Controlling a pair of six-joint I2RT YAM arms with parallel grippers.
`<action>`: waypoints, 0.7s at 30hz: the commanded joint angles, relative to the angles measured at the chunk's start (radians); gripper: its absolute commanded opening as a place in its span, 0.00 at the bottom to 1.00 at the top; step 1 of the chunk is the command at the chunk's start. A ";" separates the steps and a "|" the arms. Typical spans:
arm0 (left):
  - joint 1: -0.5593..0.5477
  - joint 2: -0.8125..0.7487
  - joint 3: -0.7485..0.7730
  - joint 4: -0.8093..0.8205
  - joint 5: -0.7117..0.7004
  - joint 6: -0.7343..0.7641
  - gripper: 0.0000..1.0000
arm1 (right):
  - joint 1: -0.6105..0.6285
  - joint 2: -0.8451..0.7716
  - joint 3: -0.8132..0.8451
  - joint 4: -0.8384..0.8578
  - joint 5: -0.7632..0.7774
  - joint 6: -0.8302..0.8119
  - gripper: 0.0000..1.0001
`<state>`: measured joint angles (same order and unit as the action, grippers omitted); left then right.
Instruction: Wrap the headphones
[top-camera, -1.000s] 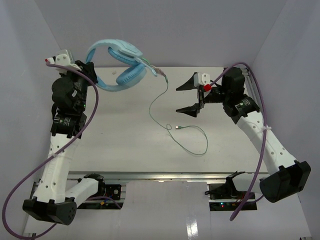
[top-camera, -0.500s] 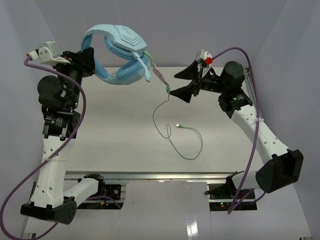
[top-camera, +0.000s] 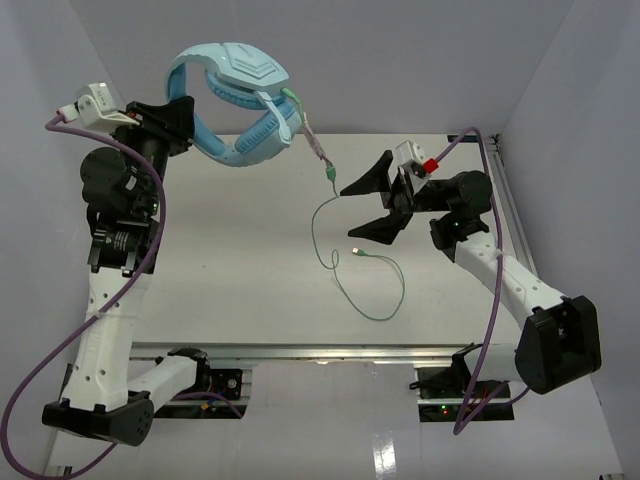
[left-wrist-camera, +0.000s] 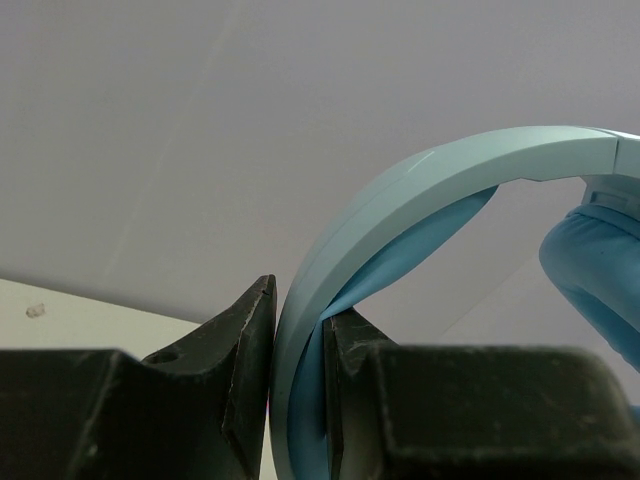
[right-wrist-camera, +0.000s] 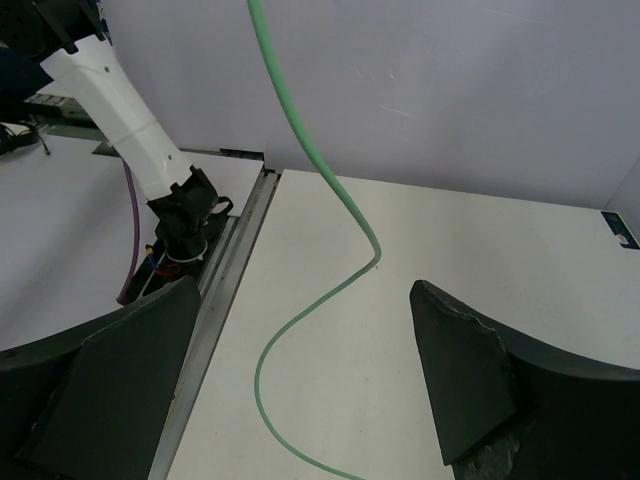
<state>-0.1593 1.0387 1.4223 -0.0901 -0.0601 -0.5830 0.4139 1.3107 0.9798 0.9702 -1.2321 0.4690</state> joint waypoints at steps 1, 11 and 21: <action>-0.001 -0.017 -0.018 0.023 0.011 -0.124 0.00 | 0.023 -0.001 0.041 0.065 0.011 -0.008 0.92; -0.001 -0.014 -0.118 -0.001 0.039 -0.290 0.00 | 0.114 0.031 0.126 -0.225 0.148 -0.170 0.92; -0.002 -0.016 -0.200 0.003 0.059 -0.498 0.00 | 0.166 0.065 0.090 -0.238 0.264 -0.198 0.93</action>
<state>-0.1593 1.0443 1.2157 -0.1546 -0.0224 -0.9236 0.5712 1.3490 1.0725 0.6889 -1.0426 0.2696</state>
